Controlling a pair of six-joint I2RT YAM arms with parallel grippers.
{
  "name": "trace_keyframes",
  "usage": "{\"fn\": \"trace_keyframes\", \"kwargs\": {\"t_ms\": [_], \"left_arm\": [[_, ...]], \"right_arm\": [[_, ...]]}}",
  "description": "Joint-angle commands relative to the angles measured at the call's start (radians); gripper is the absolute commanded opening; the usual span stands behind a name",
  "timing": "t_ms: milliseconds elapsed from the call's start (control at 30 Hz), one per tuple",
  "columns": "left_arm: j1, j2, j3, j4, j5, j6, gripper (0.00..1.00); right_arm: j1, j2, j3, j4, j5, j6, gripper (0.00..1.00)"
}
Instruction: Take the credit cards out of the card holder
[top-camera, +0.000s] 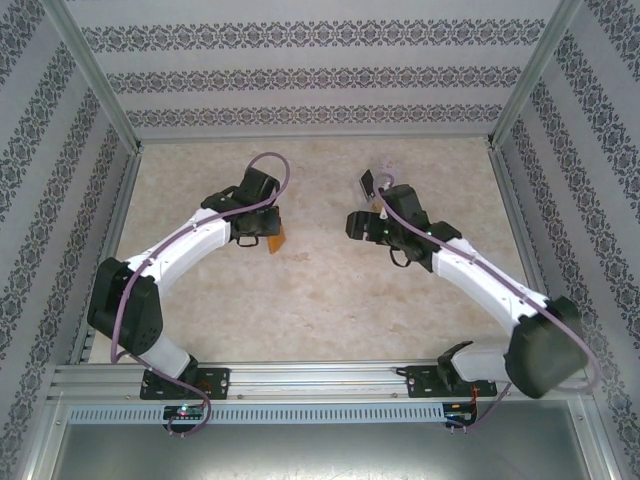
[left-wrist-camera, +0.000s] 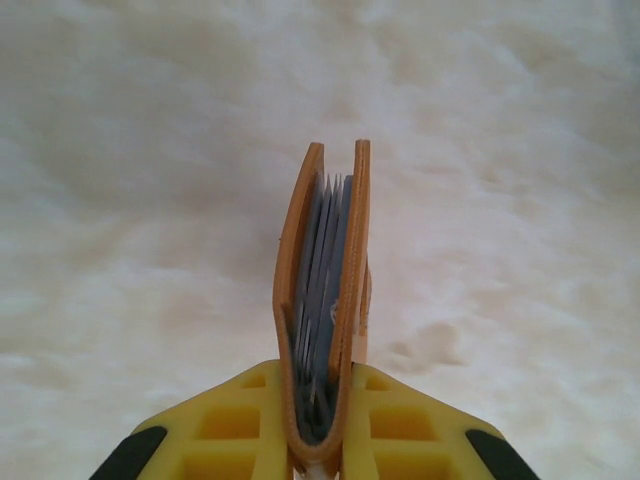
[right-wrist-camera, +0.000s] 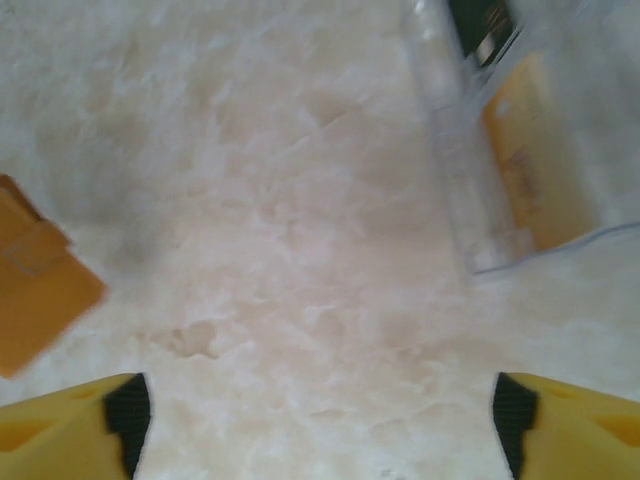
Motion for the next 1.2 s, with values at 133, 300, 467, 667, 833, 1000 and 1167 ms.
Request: {"fn": "trace_keyframes", "kwargs": {"t_ms": [133, 300, 467, 667, 833, 1000, 1167], "left_arm": [[-0.077, 0.157, 0.086, -0.142, -0.441, 0.094, 0.12], [-0.138, 0.254, 0.101, -0.112, -0.489, 0.115, 0.17], [-0.176, 0.274, 0.075, -0.042, -0.286, 0.099, 0.33], [-0.153, 0.175, 0.019, 0.046, -0.077, 0.069, 0.67], [-0.059, 0.074, -0.057, 0.103, 0.031, 0.005, 0.85], [0.069, 0.047, -0.149, 0.163, 0.137, -0.104, 0.95], [0.164, 0.095, -0.205, 0.25, 0.241, -0.2, 0.97]], "right_arm": [[-0.06, -0.128, -0.1, -0.02, 0.093, -0.002, 0.98], [-0.068, -0.151, -0.12, -0.027, 0.112, 0.011, 0.98], [-0.068, -0.15, -0.118, -0.031, 0.119, 0.012, 0.98], [-0.068, -0.135, -0.105, -0.034, 0.096, 0.013, 0.98], [-0.056, -0.1, -0.093, -0.035, 0.069, 0.02, 0.94], [-0.019, -0.059, -0.088, -0.018, 0.071, 0.042, 0.94], [0.026, 0.002, -0.052, -0.026, 0.076, 0.041, 0.94]]}}
